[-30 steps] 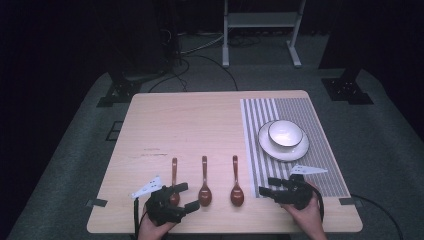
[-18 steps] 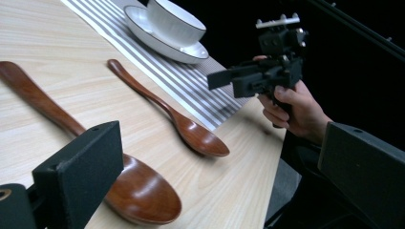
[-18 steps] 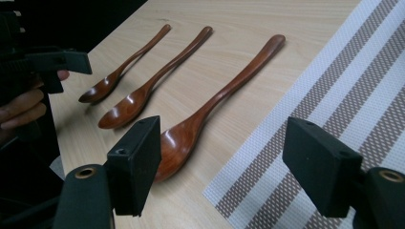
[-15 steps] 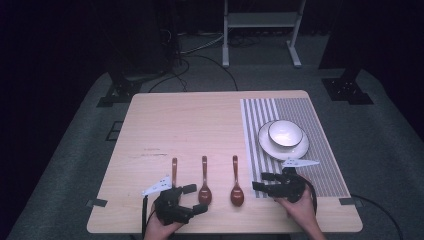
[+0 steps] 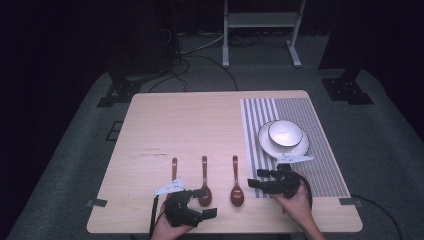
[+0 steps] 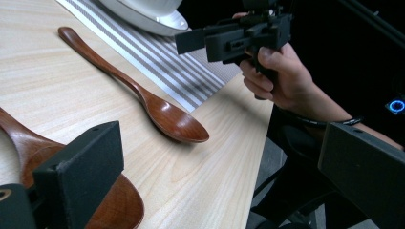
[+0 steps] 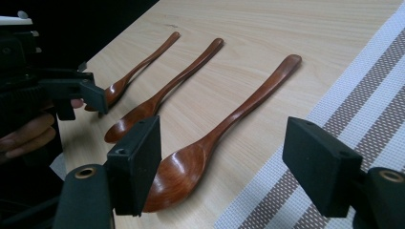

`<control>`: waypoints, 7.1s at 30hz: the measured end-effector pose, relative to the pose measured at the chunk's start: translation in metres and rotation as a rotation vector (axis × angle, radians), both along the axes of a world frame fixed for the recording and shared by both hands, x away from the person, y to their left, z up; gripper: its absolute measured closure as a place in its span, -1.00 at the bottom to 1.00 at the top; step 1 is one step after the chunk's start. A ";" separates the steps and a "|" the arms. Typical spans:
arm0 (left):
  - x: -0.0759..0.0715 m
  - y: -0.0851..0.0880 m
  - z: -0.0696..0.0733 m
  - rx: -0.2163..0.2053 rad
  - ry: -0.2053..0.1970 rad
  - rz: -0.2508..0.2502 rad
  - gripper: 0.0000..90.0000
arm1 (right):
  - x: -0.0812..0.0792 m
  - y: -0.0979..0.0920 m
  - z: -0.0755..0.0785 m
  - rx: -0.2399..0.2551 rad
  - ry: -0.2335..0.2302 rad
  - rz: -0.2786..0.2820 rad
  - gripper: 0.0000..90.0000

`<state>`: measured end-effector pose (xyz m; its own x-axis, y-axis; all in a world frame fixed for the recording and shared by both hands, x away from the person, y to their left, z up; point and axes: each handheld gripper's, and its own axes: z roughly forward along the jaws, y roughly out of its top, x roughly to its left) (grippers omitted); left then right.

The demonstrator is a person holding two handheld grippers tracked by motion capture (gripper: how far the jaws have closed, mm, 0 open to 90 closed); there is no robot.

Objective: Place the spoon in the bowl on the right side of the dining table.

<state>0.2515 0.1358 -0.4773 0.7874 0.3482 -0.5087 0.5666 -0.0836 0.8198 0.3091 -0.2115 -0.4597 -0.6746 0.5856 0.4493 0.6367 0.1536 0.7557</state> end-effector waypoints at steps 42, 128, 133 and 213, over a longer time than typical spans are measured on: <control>0.005 -0.009 -0.013 0.165 0.091 -0.065 -0.99 | 0.053 0.093 0.030 -0.076 0.140 0.194 -0.37; 0.003 -0.008 -0.009 0.101 0.077 -0.091 -0.99 | 0.113 0.148 0.017 0.067 0.341 0.153 0.85; 0.003 -0.005 -0.007 0.092 0.063 -0.085 -0.99 | 0.117 0.130 0.030 0.095 0.323 0.132 0.86; 0.005 0.000 -0.009 0.090 0.047 -0.032 -0.99 | 0.151 -0.116 0.110 0.285 0.192 -0.569 0.84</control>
